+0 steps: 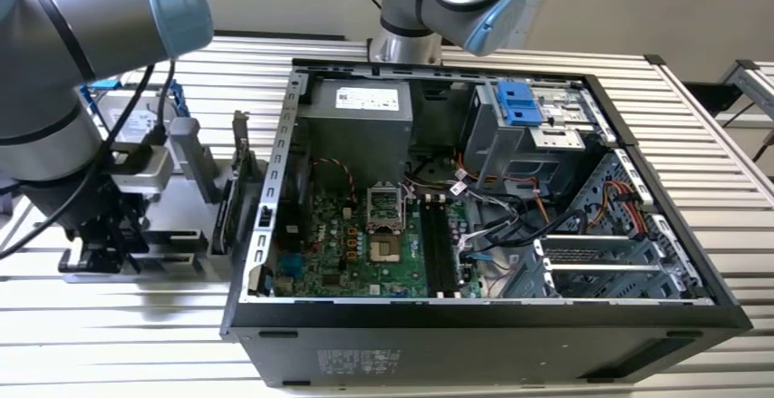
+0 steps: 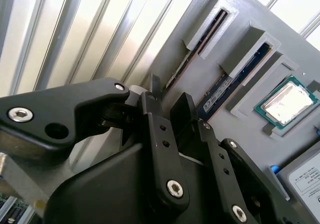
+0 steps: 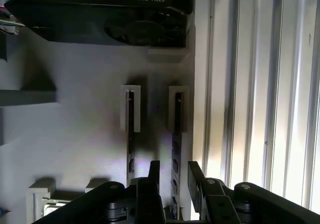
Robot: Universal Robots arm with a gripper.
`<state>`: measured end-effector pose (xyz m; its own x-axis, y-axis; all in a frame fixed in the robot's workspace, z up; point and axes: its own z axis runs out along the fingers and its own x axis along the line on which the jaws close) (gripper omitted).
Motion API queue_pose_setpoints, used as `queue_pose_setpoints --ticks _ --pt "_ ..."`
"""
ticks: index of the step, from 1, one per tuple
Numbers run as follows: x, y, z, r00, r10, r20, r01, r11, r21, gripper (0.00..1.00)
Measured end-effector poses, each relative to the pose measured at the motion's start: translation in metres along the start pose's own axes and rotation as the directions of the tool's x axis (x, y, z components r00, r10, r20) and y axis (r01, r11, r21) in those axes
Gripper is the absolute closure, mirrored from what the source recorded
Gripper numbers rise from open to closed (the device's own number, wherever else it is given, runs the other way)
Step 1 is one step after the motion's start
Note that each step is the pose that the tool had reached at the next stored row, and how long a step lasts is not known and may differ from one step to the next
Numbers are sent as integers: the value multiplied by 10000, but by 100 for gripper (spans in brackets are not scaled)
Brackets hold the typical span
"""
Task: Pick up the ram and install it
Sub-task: 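Pick up the ram and move it above insertion slot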
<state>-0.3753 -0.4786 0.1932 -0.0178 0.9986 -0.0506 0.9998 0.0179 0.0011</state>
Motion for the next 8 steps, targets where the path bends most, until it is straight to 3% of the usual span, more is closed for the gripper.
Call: queue_pose_setpoints --ticks 8 --pt "1 0 15 10000 -45 -2 45 10000 -3 0"
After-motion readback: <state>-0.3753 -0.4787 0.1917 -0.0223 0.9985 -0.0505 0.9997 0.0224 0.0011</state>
